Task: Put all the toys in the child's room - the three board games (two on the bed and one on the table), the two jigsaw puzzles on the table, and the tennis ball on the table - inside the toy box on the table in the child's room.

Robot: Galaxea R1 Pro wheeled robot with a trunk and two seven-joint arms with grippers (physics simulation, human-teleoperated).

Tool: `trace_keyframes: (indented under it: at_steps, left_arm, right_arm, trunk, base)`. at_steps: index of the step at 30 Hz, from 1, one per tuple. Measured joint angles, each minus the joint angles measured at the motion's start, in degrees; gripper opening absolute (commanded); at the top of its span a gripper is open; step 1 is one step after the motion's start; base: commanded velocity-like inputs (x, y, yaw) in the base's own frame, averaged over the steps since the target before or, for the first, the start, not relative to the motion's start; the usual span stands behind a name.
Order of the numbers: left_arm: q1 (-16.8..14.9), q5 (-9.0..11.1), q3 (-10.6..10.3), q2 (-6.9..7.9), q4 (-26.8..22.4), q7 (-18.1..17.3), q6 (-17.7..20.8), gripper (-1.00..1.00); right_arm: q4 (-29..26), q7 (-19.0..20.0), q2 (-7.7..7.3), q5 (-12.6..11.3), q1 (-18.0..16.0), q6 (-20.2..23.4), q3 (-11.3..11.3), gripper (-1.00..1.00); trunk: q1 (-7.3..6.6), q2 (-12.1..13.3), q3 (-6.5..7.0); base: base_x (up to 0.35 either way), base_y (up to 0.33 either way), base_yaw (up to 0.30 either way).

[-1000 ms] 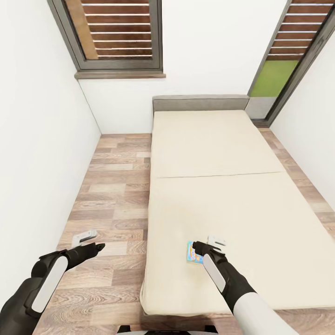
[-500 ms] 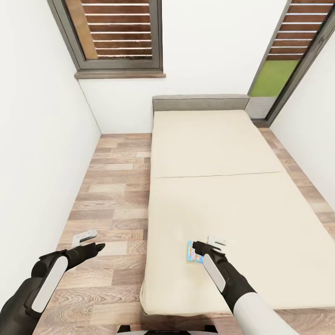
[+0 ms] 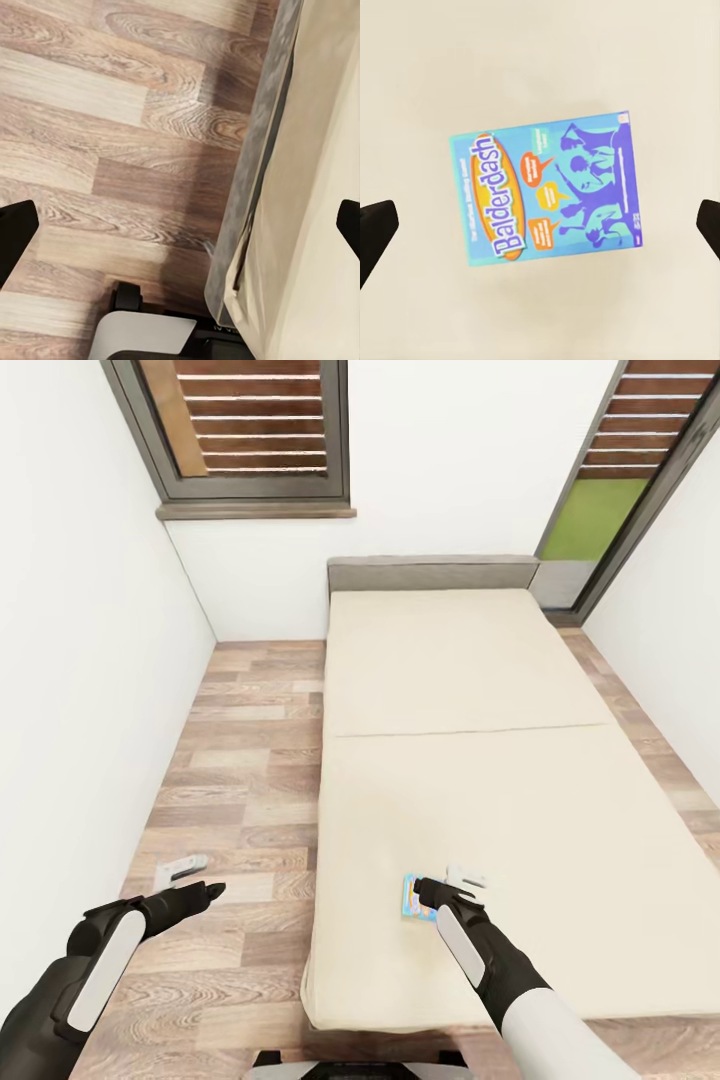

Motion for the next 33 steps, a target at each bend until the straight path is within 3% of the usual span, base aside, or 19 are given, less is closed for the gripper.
trace_keyframes:
  at_steps: [7, 13, 22, 33]
  left_arm:
    - [0.0, 0.0, 0.0, -0.04, 0.0, 0.0, 0.0, 1.00]
    - [0.0, 0.0, 0.0, 0.02, -0.1, 0.0, 0.0, 1.00]
    - [0.0, 0.0, 0.0, 0.04, -0.1, 0.0, 0.0, 1.00]
    - [0.0, 0.0, 0.0, 0.04, -0.1, 0.0, 0.0, 1.00]
  right_arm:
    - [-0.5, 0.0, 0.30, 0.0, -1.1, 0.4, -0.3, 1.00]
    - [-0.7, -0.4, 0.73, 0.1, -5.8, 2.7, 0.0, 1.00]
    - [-0.7, -0.5, 0.81, 0.1, -10.2, 6.5, 0.0, 1.00]
    - [-0.3, -0.5, 0.72, 0.0, -11.4, 7.0, 0.0, 1.00]
  trunk:
    - [0.00, 0.0, -0.65]
    - [0.00, 0.0, -1.21]
    - [0.00, 0.0, -2.05]
    - [0.00, 0.0, -3.09]
  base:
    - [0.000, 0.000, 0.000]
    - [0.000, 0.000, 0.000]
    - [0.000, 0.000, 0.000]
    - [0.000, 0.000, 0.000]
